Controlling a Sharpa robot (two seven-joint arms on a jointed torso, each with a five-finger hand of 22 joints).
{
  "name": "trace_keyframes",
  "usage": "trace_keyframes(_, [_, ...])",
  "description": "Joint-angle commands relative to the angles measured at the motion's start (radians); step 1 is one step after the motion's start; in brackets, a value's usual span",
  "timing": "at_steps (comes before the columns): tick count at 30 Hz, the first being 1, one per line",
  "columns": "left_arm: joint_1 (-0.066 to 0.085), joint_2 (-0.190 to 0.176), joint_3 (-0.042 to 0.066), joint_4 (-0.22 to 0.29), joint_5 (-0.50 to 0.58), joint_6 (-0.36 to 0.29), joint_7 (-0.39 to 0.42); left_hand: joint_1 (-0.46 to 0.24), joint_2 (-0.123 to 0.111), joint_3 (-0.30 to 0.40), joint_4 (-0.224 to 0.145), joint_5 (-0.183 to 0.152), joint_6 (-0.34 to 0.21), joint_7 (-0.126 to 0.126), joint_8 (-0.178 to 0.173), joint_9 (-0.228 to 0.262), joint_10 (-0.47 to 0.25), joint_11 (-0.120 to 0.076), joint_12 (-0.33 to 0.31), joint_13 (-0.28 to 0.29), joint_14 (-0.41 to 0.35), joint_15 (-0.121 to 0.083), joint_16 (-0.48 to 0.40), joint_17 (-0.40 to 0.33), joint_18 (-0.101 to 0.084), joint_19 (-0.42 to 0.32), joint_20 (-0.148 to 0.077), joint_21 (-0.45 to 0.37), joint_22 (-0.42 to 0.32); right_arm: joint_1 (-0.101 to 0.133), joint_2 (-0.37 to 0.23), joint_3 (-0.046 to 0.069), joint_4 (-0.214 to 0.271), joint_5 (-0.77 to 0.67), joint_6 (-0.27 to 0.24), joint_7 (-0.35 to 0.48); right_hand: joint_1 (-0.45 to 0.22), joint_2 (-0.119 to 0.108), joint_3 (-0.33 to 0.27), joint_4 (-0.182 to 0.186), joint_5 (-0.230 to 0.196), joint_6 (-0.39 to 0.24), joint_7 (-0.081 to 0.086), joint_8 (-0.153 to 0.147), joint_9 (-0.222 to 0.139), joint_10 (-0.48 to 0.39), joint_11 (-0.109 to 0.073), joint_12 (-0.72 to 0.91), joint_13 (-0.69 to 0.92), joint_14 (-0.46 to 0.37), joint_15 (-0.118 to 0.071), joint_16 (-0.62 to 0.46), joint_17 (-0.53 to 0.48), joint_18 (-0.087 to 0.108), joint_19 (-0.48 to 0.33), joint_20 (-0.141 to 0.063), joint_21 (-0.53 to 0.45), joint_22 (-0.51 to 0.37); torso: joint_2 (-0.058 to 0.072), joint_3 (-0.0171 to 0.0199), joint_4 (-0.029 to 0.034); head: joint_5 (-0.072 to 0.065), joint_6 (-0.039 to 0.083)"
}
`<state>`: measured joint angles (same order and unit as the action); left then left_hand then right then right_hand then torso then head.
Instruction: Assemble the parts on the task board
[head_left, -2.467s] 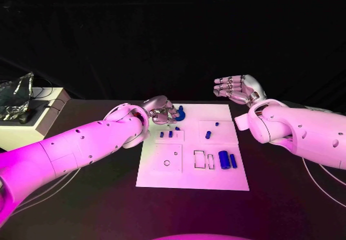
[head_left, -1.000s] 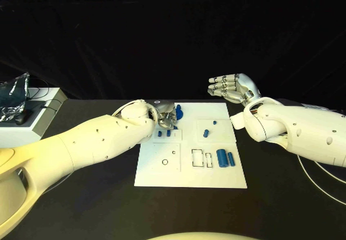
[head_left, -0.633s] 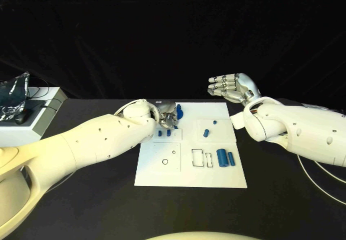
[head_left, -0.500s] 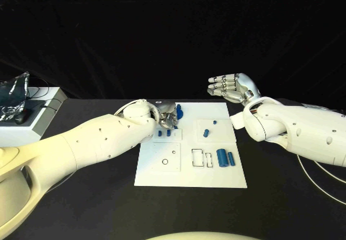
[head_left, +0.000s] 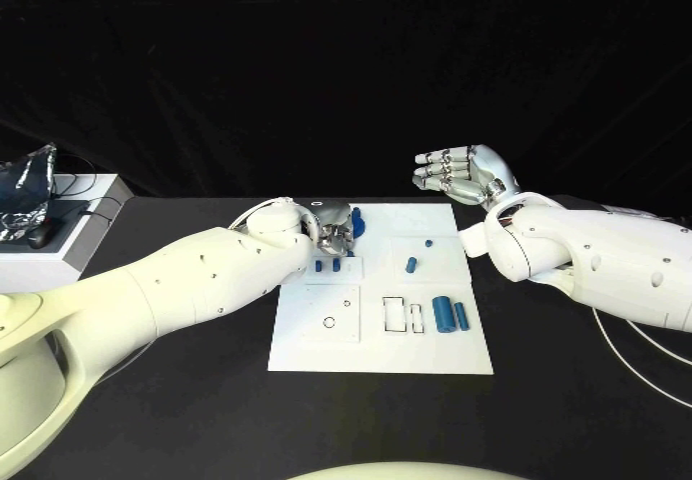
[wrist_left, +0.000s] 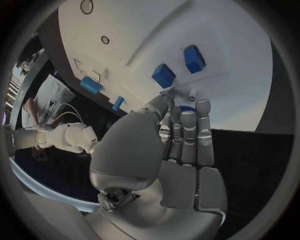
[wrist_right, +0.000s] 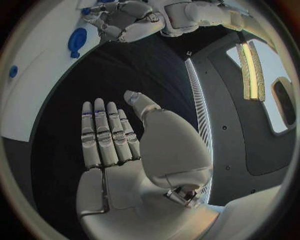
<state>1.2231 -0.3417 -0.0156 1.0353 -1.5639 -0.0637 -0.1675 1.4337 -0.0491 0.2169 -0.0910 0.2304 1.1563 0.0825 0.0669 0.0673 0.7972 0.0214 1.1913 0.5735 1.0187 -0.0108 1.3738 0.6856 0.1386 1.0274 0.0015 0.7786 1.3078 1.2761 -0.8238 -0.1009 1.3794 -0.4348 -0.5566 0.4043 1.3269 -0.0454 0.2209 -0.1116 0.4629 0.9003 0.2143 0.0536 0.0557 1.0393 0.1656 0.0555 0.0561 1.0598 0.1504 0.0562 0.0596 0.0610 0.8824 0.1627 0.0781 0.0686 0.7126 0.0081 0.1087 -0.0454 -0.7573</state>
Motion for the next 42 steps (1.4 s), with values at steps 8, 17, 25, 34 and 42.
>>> trace_keyframes(8, [0.001, 0.007, -0.001, -0.018, 0.03, 0.004, 0.01, -0.003, 0.008, 0.008, -0.006, 0.001, -0.027, 0.006, -0.006, -0.002, 0.002, 0.005, -0.01, -0.002, 0.0, 0.0, -0.007, 0.002, 0.005, -0.008, 0.004, 0.003, 0.014, 0.001, -0.001, 0.0, 0.003, -0.008, 0.013, 0.008, -0.001, -0.009, -0.013, 0.0, 0.005, -0.005, -0.002, 0.003, 0.001, 0.001, 0.003, 0.003, 0.001, 0.004, 0.002, 0.004, 0.001, -0.016, 0.0, 0.004, -0.004, 0.0, -0.001, 0.0016, -0.0005, -0.004, -0.002])
trace_keyframes(17, [0.001, 0.012, -0.004, -0.025, 0.047, 0.005, 0.018, -0.008, -0.005, 0.011, -0.003, -0.001, -0.084, 0.006, -0.006, -0.003, -0.001, 0.006, -0.011, -0.005, -0.004, 0.002, -0.004, 0.003, 0.007, -0.012, 0.009, 0.003, 0.013, 0.001, -0.001, 0.0, 0.004, -0.008, 0.012, 0.007, -0.001, -0.009, -0.015, 0.0, 0.004, -0.007, -0.001, 0.003, 0.001, 0.0, 0.003, 0.003, 0.001, 0.003, 0.002, 0.005, 0.001, -0.016, -0.001, 0.005, -0.004, 0.0, -0.001, 0.0005, 0.0005, -0.006, -0.001])
trace_keyframes(25, [0.001, 0.011, -0.012, -0.022, 0.05, -0.011, 0.028, -0.007, -0.014, -0.001, 0.002, -0.003, -0.133, -0.004, -0.006, -0.004, 0.003, 0.002, -0.007, -0.005, -0.003, -0.001, -0.001, 0.003, 0.008, -0.01, 0.01, 0.003, 0.012, 0.002, -0.002, 0.0, 0.004, -0.008, 0.013, 0.007, -0.001, -0.009, -0.015, 0.0, 0.004, -0.007, -0.001, 0.003, 0.001, 0.0, 0.003, 0.003, 0.001, 0.003, 0.002, 0.005, 0.001, -0.016, -0.001, 0.005, -0.004, 0.0, -0.002, -0.0009, 0.0018, -0.007, -0.002])
trace_keyframes(34, [0.001, 0.008, -0.019, -0.013, 0.034, -0.005, 0.071, 0.013, -0.014, 0.012, -0.02, -0.002, -0.12, -0.006, -0.005, -0.004, 0.006, 0.001, -0.006, -0.006, -0.003, -0.002, 0.004, 0.006, 0.007, -0.011, 0.006, 0.012, 0.016, 0.002, -0.003, 0.0, 0.005, -0.008, 0.014, 0.006, -0.001, -0.009, -0.015, 0.0, 0.004, -0.007, -0.001, 0.003, 0.001, 0.0, 0.003, 0.003, 0.001, 0.003, 0.002, 0.005, 0.001, -0.016, -0.001, 0.005, -0.004, 0.0, -0.002, -0.0014, 0.0021, -0.008, -0.004])
trace_keyframes(42, [0.002, 0.007, -0.024, -0.014, 0.019, -0.002, 0.084, 0.008, -0.015, 0.036, -0.044, -0.002, -0.11, -0.007, -0.004, -0.003, 0.011, 0.0, -0.006, -0.004, -0.002, -0.003, 0.007, 0.01, 0.007, -0.015, 0.003, 0.027, 0.016, 0.002, -0.003, 0.0, 0.005, -0.008, 0.015, 0.005, 0.0, -0.006, -0.018, 0.001, 0.005, -0.006, -0.002, 0.003, 0.001, 0.001, 0.003, 0.003, 0.001, 0.004, 0.002, 0.005, 0.001, -0.016, -0.001, 0.005, -0.004, 0.0, -0.002, -0.0011, 0.001, -0.007, -0.003])
